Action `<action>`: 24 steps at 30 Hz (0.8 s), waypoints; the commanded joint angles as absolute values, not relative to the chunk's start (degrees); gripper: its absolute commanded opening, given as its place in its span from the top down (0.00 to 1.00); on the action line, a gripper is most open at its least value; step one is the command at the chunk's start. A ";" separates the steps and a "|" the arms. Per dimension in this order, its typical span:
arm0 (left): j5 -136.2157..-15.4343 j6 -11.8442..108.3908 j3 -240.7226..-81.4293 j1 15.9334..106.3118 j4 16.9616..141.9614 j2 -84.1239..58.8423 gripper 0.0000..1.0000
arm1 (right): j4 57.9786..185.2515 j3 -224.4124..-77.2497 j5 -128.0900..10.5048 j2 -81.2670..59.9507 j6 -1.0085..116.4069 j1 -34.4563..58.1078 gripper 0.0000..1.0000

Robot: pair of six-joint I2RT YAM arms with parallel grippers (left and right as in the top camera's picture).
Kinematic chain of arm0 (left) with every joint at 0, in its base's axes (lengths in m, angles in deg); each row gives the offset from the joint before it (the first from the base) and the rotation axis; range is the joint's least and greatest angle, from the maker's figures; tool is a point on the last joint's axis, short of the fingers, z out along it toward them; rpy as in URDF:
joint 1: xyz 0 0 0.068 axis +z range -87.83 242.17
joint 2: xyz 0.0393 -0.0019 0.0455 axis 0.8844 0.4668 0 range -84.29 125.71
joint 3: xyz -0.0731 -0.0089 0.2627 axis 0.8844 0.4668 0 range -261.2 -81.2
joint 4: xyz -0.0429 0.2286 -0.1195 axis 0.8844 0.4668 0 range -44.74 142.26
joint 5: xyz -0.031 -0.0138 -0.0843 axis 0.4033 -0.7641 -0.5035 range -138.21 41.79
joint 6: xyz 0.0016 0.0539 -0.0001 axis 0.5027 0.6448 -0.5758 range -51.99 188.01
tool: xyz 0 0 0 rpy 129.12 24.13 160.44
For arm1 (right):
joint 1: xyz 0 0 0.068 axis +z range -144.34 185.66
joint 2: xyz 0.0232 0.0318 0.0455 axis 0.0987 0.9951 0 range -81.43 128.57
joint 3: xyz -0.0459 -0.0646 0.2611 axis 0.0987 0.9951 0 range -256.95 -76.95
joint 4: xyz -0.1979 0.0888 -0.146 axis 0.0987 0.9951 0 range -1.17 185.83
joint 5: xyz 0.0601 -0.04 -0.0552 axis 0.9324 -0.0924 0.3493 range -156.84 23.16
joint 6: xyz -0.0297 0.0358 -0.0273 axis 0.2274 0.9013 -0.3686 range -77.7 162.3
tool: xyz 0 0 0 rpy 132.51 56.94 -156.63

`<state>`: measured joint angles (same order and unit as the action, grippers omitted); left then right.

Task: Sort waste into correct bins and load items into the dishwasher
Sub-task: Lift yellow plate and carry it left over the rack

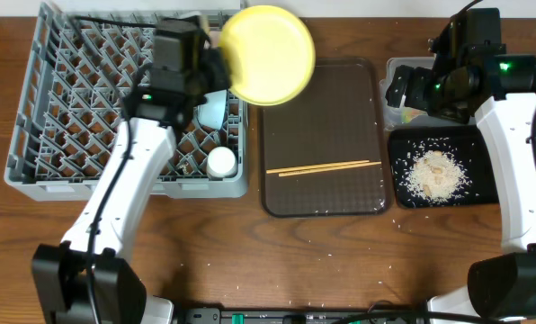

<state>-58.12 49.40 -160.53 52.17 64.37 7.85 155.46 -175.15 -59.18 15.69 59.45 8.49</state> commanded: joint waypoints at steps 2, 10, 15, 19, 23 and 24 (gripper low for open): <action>-56.50 59.15 -161.25 57.26 67.52 5.10 0.93 | 155.48 -175.41 -59.52 15.78 58.97 9.06 0.01; -43.11 69.70 -161.25 63.56 69.22 4.75 0.93 | 155.48 -175.41 -59.52 15.78 58.97 9.06 0.01; -42.56 71.47 -161.25 67.82 67.19 4.75 0.93 | 155.48 -175.41 -59.52 15.78 58.97 9.06 0.01; -42.56 74.93 -161.25 70.53 65.70 4.88 0.93 | 155.48 -175.41 -59.52 15.78 58.97 9.06 0.01; -41.14 78.62 -161.25 71.43 63.91 5.95 0.93 | 155.48 -175.41 -59.52 15.78 58.97 9.06 0.01; -39.41 79.04 -161.23 71.36 63.52 6.41 0.93 | 155.50 -175.41 -59.52 15.78 58.97 9.06 0.01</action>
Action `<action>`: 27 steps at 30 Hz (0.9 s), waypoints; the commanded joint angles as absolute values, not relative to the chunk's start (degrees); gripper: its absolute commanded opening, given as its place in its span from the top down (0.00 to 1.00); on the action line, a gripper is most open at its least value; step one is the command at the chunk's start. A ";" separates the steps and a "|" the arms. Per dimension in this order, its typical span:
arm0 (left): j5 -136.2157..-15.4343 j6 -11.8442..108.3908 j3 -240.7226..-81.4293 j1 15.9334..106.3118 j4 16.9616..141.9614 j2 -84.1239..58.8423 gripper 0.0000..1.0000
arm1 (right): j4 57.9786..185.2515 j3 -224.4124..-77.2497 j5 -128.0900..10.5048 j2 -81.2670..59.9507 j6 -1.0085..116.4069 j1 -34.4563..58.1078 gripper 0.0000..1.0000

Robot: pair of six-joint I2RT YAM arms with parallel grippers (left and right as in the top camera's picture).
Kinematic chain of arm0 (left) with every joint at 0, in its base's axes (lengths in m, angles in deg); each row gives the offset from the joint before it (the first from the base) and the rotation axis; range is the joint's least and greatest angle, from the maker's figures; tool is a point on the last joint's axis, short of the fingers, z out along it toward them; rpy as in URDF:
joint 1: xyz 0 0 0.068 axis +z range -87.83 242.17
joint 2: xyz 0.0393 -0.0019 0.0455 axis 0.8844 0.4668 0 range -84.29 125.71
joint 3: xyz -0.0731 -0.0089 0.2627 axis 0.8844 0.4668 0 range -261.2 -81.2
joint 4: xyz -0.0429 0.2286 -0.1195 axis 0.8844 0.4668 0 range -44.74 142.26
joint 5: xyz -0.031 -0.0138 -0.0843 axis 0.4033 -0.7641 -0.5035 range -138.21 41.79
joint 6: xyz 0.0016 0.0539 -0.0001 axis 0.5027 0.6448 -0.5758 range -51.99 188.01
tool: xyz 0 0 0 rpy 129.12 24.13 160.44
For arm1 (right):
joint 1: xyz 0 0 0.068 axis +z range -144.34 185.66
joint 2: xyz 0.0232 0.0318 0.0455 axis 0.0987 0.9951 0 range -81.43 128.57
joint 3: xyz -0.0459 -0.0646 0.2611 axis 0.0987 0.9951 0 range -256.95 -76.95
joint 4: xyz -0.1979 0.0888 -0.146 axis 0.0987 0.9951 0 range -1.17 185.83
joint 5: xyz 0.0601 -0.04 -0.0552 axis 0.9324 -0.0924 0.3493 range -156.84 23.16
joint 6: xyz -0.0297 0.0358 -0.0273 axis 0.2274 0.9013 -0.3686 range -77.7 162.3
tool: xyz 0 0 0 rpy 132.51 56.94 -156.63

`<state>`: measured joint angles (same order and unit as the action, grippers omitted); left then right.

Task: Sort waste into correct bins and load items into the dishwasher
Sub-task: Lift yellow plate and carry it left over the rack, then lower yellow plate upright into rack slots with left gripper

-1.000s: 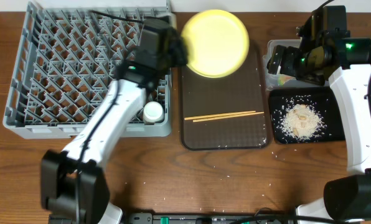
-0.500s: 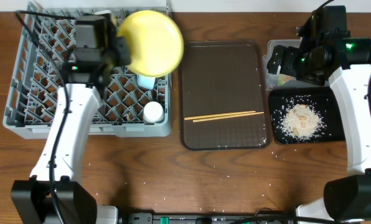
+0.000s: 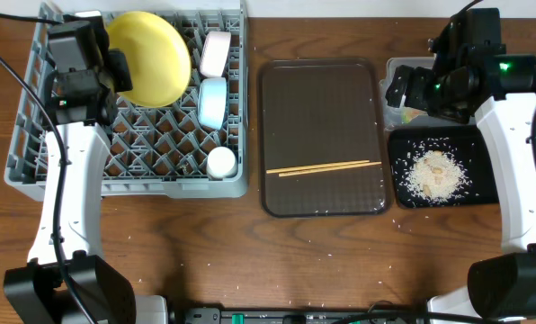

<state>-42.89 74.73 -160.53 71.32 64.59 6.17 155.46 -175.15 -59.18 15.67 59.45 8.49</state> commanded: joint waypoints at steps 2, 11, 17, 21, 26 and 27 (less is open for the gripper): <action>-37.07 80.46 -161.23 71.23 63.17 7.35 0.93 | 155.48 -175.41 -59.52 15.78 58.97 9.06 0.01; -35.24 82.40 -161.23 70.18 62.01 10.69 0.92 | 155.48 -175.41 -59.55 15.78 58.97 8.75 0.01; -32.83 83.45 -161.23 67.25 61.75 12.94 0.93 | 155.50 -175.41 -59.55 15.78 58.97 8.73 0.01; -29.20 83.43 -161.23 65.50 62.12 15.28 0.92 | 155.48 -175.41 -59.52 15.78 58.97 9.13 0.01; -29.01 83.41 -161.23 64.83 62.01 16.02 0.92 | 155.48 -175.41 -59.52 15.78 58.97 8.95 0.01; -29.01 83.41 -161.25 64.81 61.83 16.00 0.92 | 155.48 -175.41 -59.52 15.78 58.97 8.95 0.01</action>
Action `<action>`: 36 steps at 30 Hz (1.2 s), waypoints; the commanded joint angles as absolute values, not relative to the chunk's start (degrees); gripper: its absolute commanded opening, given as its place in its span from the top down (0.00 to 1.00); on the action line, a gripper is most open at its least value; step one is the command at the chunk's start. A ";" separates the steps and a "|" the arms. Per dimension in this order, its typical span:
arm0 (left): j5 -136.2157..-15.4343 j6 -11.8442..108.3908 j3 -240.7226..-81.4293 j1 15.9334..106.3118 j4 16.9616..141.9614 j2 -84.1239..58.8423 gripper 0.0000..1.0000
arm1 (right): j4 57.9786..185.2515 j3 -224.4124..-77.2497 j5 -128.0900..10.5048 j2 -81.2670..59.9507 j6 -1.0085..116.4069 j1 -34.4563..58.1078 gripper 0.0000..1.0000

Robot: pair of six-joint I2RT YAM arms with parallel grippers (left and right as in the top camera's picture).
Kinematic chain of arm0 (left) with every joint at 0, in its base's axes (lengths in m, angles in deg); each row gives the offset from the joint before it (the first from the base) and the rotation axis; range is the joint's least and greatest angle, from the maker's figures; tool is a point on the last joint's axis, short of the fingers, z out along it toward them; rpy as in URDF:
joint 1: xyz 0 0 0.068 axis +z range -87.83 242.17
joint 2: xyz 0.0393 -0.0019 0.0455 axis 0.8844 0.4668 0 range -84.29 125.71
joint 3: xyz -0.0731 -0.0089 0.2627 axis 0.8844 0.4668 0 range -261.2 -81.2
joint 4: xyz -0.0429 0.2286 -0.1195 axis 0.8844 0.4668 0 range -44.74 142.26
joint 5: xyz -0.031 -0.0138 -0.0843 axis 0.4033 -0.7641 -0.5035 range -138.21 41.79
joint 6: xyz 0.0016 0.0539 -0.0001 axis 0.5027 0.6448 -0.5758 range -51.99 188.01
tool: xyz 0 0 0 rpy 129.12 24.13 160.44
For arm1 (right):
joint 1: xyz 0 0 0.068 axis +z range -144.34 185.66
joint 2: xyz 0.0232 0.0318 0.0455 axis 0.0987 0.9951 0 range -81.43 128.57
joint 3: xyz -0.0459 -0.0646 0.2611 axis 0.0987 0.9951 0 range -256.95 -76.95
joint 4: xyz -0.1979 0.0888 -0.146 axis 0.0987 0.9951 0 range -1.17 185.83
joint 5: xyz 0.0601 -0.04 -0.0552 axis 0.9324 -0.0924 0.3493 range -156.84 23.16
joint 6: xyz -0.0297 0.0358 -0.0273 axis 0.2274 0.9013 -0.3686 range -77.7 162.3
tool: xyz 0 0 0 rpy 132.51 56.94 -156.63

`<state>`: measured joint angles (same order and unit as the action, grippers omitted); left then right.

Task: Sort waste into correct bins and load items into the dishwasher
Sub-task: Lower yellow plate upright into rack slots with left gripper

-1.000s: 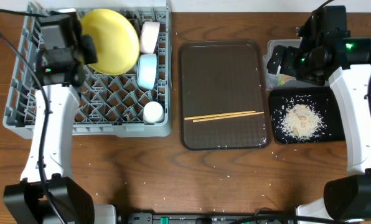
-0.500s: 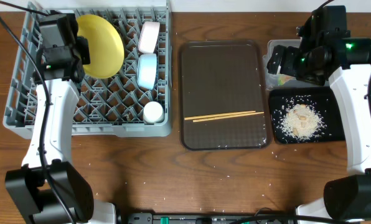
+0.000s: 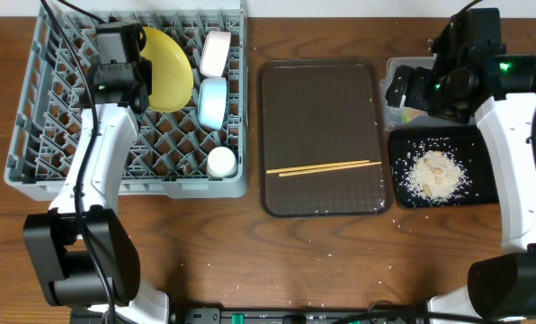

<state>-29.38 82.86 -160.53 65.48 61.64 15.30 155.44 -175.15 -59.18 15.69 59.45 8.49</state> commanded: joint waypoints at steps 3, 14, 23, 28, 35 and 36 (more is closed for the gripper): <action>-29.01 83.43 -161.25 64.67 61.64 15.98 0.76 | 155.48 -175.41 -59.52 15.78 58.97 8.95 0.01; -29.07 83.36 -161.36 58.77 61.81 11.50 0.46 | 155.48 -175.41 -59.52 15.78 58.97 9.32 0.01; -37.27 74.40 -161.34 57.11 62.51 14.08 0.76 | 155.48 -175.41 -59.52 15.78 58.97 9.48 0.01; -37.29 67.19 -161.34 57.40 61.81 17.79 0.81 | 155.48 -175.41 -59.52 15.78 58.97 9.43 0.01; -40.29 64.46 -161.34 57.37 60.74 21.58 0.92 | 155.50 -175.41 -59.52 15.78 58.97 9.50 0.01; -40.29 64.44 -161.34 57.37 60.57 21.93 0.92 | 155.48 -175.41 -59.55 15.78 58.97 9.48 0.01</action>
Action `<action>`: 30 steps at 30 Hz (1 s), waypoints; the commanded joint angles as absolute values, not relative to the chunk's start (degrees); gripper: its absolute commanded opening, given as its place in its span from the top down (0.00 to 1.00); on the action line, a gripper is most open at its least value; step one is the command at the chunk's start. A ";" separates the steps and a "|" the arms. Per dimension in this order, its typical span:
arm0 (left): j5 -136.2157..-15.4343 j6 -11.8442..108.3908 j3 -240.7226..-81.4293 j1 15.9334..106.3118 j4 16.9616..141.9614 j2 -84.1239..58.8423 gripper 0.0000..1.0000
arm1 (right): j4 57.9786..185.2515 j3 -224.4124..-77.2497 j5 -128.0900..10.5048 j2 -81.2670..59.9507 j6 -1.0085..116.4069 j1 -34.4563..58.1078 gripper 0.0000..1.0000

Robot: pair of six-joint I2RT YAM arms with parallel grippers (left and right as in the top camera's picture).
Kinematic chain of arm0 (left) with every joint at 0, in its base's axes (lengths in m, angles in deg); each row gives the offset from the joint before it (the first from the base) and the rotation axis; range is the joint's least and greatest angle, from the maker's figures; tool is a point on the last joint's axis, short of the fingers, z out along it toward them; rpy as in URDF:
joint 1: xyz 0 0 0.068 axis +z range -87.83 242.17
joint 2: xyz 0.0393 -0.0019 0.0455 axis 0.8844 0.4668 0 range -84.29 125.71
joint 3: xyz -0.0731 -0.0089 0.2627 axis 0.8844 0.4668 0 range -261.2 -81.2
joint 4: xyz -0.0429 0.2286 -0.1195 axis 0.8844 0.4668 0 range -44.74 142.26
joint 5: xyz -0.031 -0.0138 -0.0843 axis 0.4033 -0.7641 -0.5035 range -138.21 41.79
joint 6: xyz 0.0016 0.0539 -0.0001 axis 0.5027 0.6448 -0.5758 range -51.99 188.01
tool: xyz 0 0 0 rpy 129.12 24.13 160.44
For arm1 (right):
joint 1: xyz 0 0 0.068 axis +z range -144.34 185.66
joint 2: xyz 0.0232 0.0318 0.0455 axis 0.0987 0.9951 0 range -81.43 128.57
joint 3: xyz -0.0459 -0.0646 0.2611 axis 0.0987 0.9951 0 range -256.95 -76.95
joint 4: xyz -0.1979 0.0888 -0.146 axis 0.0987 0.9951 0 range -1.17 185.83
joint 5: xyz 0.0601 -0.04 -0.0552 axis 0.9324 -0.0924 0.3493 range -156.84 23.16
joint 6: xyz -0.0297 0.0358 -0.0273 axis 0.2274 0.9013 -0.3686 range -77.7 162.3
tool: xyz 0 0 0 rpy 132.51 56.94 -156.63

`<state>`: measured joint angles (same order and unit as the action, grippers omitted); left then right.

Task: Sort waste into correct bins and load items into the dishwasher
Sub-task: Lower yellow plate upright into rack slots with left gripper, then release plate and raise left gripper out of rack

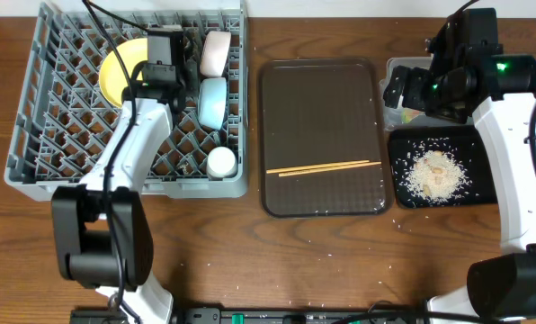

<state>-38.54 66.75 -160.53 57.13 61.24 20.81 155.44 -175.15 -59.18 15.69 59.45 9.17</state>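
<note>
The yellow plate (120, 72) stands tilted among the tines at the back of the grey dish rack (34, 135). My left gripper (164, 47) sits at the plate's right rim, and its fingers are hidden under the wrist, so its grip cannot be told. Two wooden chopsticks (324, 167) lie across the brown tray (322, 99). Over the clear bin (401, 65) at the back right hangs my right gripper (399, 88), its jaws too dark to read.
In the rack's right column are a white cup (214, 52), a light blue cup (212, 102) and a round white cup (221, 162). A black container (484, 180) with rice scraps sits right of the tray. Crumbs dot the wooden table.
The plate has shifted left in the rack and now stands more on edge. My left gripper went from the plate's left side to its right rim. The right arm has not moved.
My left gripper held the yellow plate above the gap between rack and tray. Then it held it over the rack's back left, then lower near the cups. Now the plate stands among the tines. The right arm stayed over the clear bin throughout.
</note>
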 commanded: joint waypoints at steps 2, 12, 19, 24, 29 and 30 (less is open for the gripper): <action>-40.26 64.46 -161.34 57.40 60.33 22.58 0.92 | 155.48 -175.41 -59.52 15.78 58.97 9.43 0.01; -40.24 64.46 -161.34 57.37 60.37 25.07 0.92 | 155.48 -175.41 -59.52 15.78 58.97 9.43 0.01; -40.31 64.22 -161.32 57.22 61.46 28.66 0.92 | 155.50 -175.41 -59.52 15.78 58.97 9.43 0.01; -40.29 64.26 -161.32 57.22 61.88 29.44 0.92 | 155.48 -175.41 -59.55 15.78 58.97 9.43 0.01; -40.26 64.28 -161.36 57.20 61.83 29.12 0.93 | 155.50 -175.41 -59.52 15.78 58.97 9.43 0.01; -40.26 64.28 -161.43 57.20 61.83 28.70 0.93 | 155.48 -175.41 -59.52 15.78 58.97 9.43 0.01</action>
